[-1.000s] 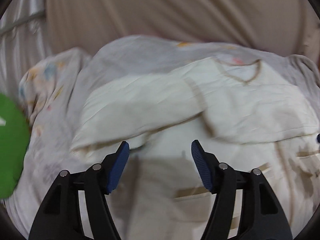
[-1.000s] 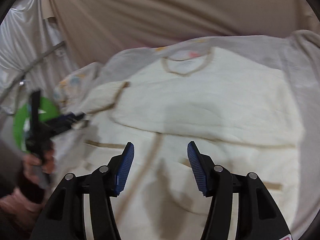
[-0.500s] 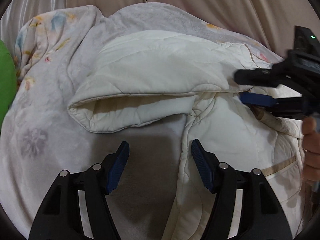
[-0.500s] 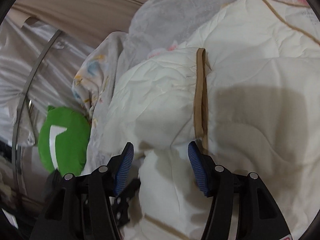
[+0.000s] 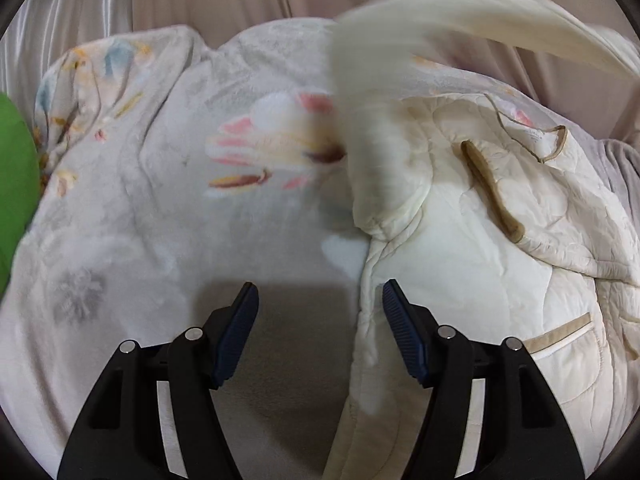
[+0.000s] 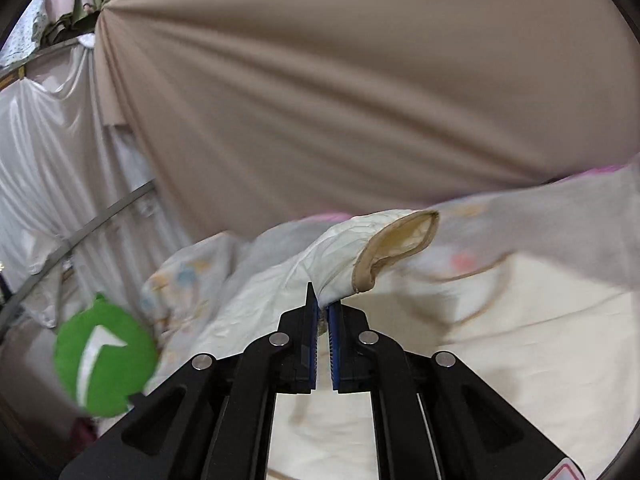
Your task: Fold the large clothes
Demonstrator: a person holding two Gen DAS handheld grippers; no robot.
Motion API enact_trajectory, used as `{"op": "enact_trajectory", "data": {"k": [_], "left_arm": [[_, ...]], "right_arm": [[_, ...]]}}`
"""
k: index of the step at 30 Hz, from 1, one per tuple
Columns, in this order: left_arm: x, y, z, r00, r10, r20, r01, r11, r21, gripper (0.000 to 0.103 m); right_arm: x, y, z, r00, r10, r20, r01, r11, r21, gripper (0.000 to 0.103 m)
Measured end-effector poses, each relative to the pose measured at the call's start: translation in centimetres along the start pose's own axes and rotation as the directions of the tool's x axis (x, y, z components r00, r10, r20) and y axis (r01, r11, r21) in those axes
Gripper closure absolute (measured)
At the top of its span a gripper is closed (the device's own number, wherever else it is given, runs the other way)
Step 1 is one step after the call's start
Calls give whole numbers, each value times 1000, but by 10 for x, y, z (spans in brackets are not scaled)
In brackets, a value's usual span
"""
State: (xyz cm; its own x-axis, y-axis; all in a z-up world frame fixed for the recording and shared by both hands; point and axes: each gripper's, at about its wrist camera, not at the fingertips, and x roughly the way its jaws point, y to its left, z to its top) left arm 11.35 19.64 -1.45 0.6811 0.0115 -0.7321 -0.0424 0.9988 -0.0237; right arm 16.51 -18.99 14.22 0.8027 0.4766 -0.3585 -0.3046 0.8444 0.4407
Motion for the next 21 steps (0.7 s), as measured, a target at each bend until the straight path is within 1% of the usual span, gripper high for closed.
{"op": "enact_trajectory", "data": {"k": [2,4,7,8,9,10,13,15,16,17,18,21], "left_arm": [[-7,-9,6,1000,5,19,-5,1000,24,41],[-12,-22,13,1000,-7,31,6,999,52,41],[-18,-51,25,998,-55,21,53,993,106,40],[-15,-63,29,997,-74,3,73,988,136,37],[-10,-74,31,997,-78,-11,79,984,162,36],[-5,-83,33,998,-61,-15,62,981,183,36],[20,-104,35,999,42,-11,-38,970,241,35],[29,-109,35,997,82,-10,-77,963,257,36],[34,-110,36,993,121,0,-116,956,270,39],[36,-111,35,989,145,10,-142,947,287,41],[38,-112,34,988,151,17,-149,941,303,41],[36,-115,30,986,160,45,-165,925,341,40]], "right_arm": [[-30,-29,1,997,-70,27,69,998,10,98],[-51,-63,-4,990,-136,22,136,990,27,98],[-60,-107,-19,978,-207,-38,209,976,62,98],[-58,-119,-26,973,-223,-62,227,971,78,98],[-54,-134,-36,968,-231,-95,240,966,98,98],[-52,-145,-45,967,-228,-112,241,964,114,98],[-48,-173,-65,973,-180,-142,205,960,193,98],[-53,-182,-72,982,-138,-129,163,963,216,98],[-56,-183,-72,987,-117,-108,138,967,216,98],[-59,-185,-71,990,-111,-90,128,969,211,98],[-61,-185,-68,992,-98,-74,112,972,208,98],[-60,-183,-61,995,-75,-69,88,973,214,98]]}}
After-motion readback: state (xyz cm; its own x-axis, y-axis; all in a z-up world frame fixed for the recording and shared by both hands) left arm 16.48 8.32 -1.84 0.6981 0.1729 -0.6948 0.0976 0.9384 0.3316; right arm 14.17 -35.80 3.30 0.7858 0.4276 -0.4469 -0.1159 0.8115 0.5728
